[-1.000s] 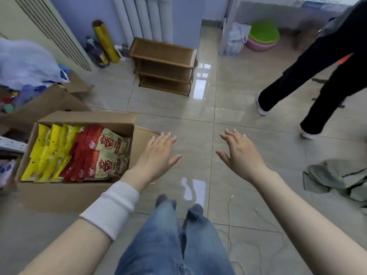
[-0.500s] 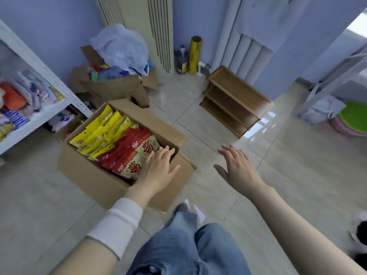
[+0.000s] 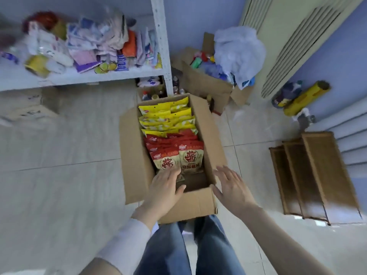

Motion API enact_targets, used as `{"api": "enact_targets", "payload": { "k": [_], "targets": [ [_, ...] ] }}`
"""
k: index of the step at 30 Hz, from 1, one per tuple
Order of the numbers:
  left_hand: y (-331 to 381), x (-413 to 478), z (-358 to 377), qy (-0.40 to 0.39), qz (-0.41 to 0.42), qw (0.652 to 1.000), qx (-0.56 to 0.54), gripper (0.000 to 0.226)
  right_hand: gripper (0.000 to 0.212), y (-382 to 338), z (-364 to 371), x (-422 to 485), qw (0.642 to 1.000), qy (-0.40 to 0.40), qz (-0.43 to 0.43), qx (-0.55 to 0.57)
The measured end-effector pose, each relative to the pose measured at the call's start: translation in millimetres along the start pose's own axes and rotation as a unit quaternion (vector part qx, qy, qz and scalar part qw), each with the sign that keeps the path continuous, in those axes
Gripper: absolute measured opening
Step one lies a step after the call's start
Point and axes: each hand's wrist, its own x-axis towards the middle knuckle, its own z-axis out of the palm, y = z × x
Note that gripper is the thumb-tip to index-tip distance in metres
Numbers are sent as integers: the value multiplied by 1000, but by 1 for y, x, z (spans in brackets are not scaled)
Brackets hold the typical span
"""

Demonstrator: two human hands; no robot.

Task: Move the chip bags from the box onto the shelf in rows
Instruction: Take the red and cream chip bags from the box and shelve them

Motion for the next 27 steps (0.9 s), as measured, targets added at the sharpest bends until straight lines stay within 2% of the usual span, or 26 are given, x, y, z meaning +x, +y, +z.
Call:
{"api": "enact_targets", "payload": {
  "k": [5,9,13,16,21,23,27],
  "targets": [
    [-5,9,20,16,-69,997,-14,55,50,10,5,40,996,-68,-46,-32],
    [-36,41,56,15,-113,992,-50,53,48,19,36,92,995,-61,-68,-34],
    [-89,107,120,39,-139,987,-67,53,44,44,107,165,997,-20,-58,-42],
    [-125,158,158,78,-142,985,-52,53,40,59,155,218,995,45,-74,-48],
    [-165,206,193,248,-100,963,5,38,38,71,199,272,975,179,-102,-80],
    [-175,214,195,290,-87,952,37,33,36,73,209,282,967,212,-92,-108],
    [-189,226,194,268,-42,958,90,33,30,71,217,293,961,240,-75,-118]
  ]
}}
